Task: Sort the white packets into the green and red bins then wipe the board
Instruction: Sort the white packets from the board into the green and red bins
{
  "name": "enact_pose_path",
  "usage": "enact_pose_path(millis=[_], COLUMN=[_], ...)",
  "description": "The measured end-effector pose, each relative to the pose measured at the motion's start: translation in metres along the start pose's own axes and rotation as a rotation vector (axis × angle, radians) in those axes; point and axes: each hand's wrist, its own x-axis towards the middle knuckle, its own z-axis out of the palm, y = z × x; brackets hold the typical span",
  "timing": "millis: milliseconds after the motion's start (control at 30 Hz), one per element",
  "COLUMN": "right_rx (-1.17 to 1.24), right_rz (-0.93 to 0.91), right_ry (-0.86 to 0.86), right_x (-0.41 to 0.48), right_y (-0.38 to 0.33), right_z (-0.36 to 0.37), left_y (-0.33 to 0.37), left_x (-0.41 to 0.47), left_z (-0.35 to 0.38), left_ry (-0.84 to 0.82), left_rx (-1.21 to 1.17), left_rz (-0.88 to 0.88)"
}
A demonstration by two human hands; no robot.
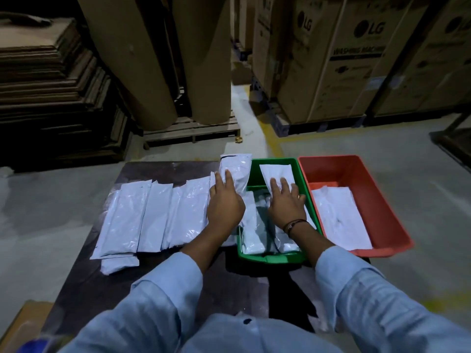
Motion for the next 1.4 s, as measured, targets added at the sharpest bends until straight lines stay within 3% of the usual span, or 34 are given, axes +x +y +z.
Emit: enact_pose_path(millis=[367,700,767,1000,1067,1233,1400], right_rx=[-0.016,0.031,0.059,0.113,0.115,0.144,0.181], right_rz=[-0.021,0.005,-0.010,-0.167,-0.146,-0.178,-0.214], right_ry=[-0.225,-0.293,-0.239,0.241,0.249,0.081,0.089], right_x=[0.006,0.007,0.011,0.024,0.027,0.021,0.016], right_y=[0.011,0.016,0.017,0.040,0.051,0.083,0.093], right_z=[0.033,0.052,0.042,-0.008,-0.013,0.003,0.010], left_y=[0.014,0.018,0.020,0.040,0.049,0.066,0.052], left_x=[-0.011,-0.019,-0.018,-0.016,-0.017,-0.018,-0.023], left_z=[0.012,0.018,0.019,0.035,0.045,0.075,0.108], left_ry=[-0.014,0.014,0.007,-0.021,-0.061,-0.195,-0.250], left_rx=[0.035,0.077,0.070,0.073,0.082,0.128,0.247], left_rz=[-0.059,-0.056,-0.053,0.013,0.030,0.014,-0.004])
